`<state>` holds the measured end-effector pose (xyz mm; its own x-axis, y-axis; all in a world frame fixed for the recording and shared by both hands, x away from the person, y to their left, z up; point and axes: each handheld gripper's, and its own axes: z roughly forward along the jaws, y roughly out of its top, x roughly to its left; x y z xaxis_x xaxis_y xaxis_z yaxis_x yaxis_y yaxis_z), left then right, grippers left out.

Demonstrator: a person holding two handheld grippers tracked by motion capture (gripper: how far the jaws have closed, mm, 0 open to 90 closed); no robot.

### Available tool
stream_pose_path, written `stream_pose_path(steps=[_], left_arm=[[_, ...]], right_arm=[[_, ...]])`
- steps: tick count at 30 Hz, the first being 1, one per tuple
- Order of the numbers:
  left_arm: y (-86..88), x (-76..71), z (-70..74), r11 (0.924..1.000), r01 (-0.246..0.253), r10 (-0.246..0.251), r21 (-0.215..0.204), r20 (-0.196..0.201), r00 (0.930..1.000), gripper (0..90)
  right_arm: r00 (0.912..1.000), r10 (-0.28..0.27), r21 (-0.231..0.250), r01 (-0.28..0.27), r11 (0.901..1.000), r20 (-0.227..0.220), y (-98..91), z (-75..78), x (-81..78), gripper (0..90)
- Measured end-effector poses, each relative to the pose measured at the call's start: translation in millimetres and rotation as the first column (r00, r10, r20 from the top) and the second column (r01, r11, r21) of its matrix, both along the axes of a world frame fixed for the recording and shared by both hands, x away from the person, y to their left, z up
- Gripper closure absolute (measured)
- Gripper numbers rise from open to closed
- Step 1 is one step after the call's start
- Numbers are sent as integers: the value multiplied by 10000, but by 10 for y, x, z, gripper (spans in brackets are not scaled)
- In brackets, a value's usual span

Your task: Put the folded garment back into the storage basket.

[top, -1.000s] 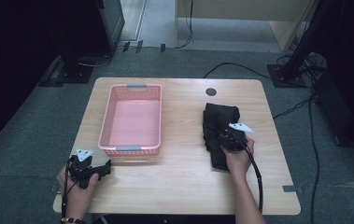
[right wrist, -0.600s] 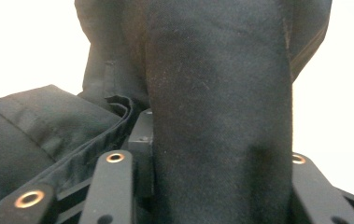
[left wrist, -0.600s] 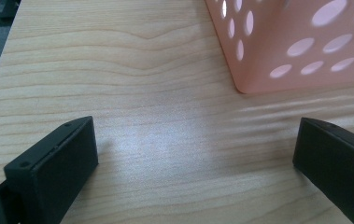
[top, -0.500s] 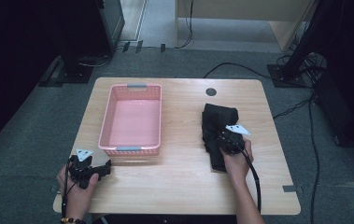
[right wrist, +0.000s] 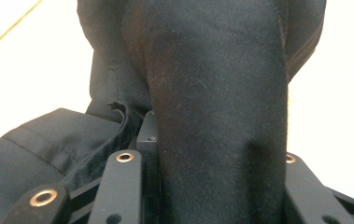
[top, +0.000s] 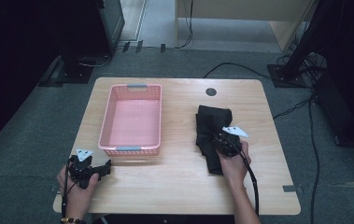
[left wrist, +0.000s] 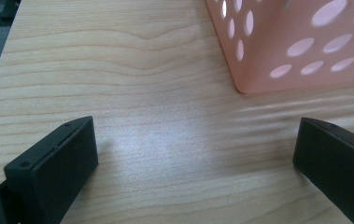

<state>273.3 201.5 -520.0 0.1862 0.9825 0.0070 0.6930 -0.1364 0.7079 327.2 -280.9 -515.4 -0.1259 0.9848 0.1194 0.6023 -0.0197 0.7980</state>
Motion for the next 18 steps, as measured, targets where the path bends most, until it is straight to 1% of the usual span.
stream_pose_path(steps=[5,11,15,18], left_arm=[[0,0,0,10000,-1,1,2,-1,10000,0],[0,0,0,10000,-1,1,1,-2,10000,0],[0,0,0,10000,0,0,2,-4,10000,0],[0,0,0,10000,0,0,2,-2,10000,0]], right_arm=[[9999,-82,491,87,9988,-116,66,69,-22,639],[9999,58,519,-52,9986,-111,144,149,-40,644],[9999,69,778,-75,9969,79,209,274,-38,644],[9999,97,919,-106,9957,99,250,354,-25,643]])
